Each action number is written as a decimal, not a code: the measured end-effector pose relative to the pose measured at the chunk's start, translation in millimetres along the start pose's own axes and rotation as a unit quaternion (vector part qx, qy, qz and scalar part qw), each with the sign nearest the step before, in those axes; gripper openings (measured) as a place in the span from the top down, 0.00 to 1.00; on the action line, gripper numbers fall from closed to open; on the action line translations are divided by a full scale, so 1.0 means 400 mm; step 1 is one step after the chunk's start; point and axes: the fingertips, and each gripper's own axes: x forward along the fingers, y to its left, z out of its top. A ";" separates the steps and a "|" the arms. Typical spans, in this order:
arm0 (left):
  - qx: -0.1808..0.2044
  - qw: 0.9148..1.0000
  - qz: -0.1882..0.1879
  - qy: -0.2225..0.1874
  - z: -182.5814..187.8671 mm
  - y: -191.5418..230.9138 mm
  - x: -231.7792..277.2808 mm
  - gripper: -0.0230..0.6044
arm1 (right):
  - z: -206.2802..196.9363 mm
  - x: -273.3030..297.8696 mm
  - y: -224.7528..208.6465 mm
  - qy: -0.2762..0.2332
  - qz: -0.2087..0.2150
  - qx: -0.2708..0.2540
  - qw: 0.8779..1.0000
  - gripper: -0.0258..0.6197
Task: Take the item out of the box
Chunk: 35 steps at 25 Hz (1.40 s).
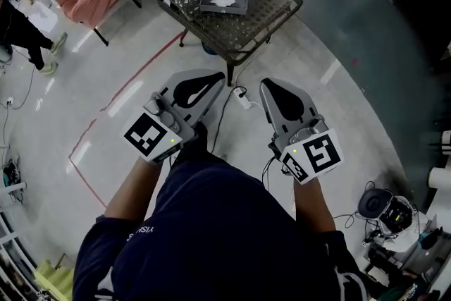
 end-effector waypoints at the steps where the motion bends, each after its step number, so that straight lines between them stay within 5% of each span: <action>1: -0.002 1.000 -0.001 0.000 -0.006 0.016 0.008 0.95 | -0.003 0.014 -0.010 0.002 -0.001 0.000 1.000 0.92; 23: -0.058 0.997 -0.029 0.034 -0.119 0.702 0.207 0.95 | -0.050 0.654 -0.323 0.064 -0.031 0.043 0.997 0.92; 35: -0.086 0.993 -0.048 0.057 -0.207 0.960 0.282 0.95 | -0.108 0.904 -0.467 0.105 -0.055 0.060 0.991 0.92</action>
